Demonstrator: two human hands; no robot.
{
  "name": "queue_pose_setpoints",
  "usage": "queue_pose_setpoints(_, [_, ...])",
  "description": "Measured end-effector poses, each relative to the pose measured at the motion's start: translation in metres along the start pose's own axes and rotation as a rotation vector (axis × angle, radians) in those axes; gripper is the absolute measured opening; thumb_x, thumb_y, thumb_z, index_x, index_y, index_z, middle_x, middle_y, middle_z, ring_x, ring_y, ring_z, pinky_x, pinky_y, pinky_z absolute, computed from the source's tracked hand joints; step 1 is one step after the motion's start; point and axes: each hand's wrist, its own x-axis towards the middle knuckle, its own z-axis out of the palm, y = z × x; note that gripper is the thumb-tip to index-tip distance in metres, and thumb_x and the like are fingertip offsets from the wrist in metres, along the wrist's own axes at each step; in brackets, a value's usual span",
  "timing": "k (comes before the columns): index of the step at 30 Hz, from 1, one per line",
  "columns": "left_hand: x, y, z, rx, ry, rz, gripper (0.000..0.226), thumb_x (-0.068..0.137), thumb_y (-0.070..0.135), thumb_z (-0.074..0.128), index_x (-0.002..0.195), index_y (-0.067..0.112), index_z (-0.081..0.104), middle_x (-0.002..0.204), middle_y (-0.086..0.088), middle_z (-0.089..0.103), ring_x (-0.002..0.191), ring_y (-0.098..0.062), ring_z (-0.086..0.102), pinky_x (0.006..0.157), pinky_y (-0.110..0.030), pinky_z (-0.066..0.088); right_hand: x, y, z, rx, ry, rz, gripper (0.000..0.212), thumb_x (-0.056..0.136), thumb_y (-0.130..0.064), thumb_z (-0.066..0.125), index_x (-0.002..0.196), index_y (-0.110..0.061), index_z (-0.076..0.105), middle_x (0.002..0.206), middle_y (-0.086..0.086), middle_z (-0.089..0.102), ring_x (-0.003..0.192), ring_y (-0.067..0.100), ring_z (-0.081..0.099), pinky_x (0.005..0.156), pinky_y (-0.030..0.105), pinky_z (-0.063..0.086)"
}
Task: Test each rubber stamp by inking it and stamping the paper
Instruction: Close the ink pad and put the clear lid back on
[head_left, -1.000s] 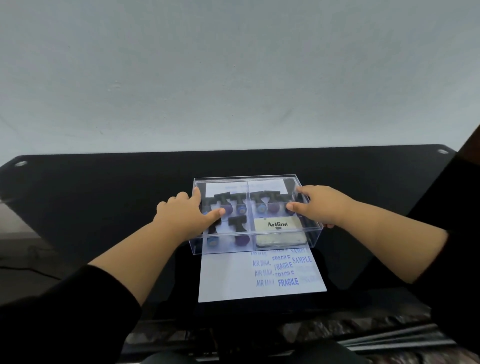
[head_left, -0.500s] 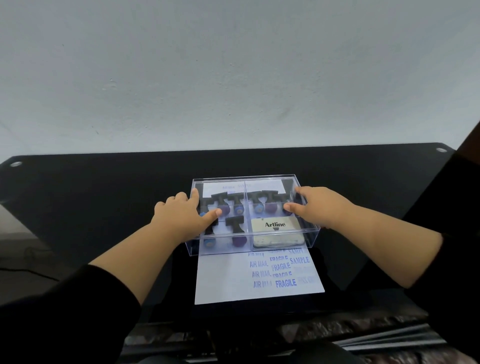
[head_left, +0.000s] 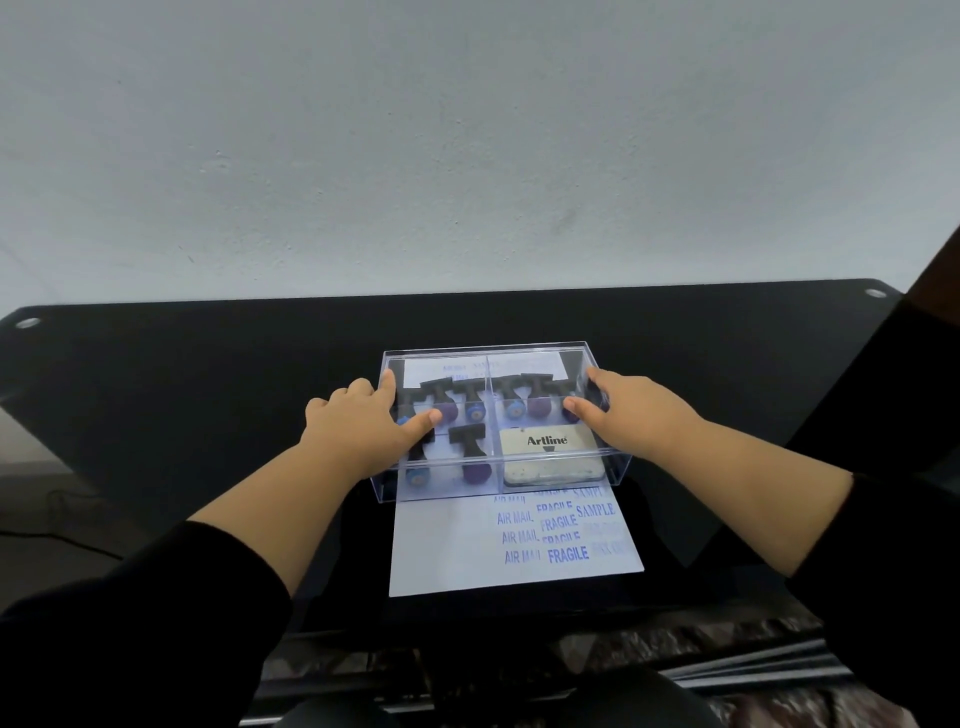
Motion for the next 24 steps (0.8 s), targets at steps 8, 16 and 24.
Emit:
queue_pose_setpoints(8, [0.005,-0.001,-0.001,-0.009,0.004,-0.009,0.088,0.083,0.077,0.016,0.152,0.022,0.008,0.129,-0.006,0.045,0.120,-0.025,0.044,0.097,-0.040,0.034,0.009,0.002,0.001,0.029,0.002,-0.008,0.065,0.092,-0.056,0.039,0.147,-0.025,0.025,0.134,0.004,0.053,0.112,0.021,0.056,0.083,0.032,0.050])
queue_pose_setpoints(16, [0.015,-0.003,-0.002,-0.018,0.009,-0.016,0.087,0.085,0.076,0.017,0.152,0.022,0.008,0.129,-0.006,0.045,0.121,-0.026,0.044,0.098,-0.041,0.033,0.020,-0.001,0.000,0.032,0.002,-0.011,0.063,0.093,-0.054,0.041,0.146,-0.022,0.027,0.133,0.003,0.053,0.110,0.021,0.057,0.083,0.033,0.051])
queue_pose_setpoints(24, [0.020,-0.006,-0.001,-0.022,0.012,-0.027,0.084,0.086,0.075,0.017,0.153,0.025,0.007,0.129,-0.006,0.044,0.122,-0.026,0.042,0.099,-0.041,0.030,0.026,-0.003,-0.002,0.009,-0.028,0.010,0.059,0.093,-0.052,0.041,0.142,-0.020,0.031,0.129,0.004,0.055,0.105,0.021,0.059,0.079,0.032,0.051])
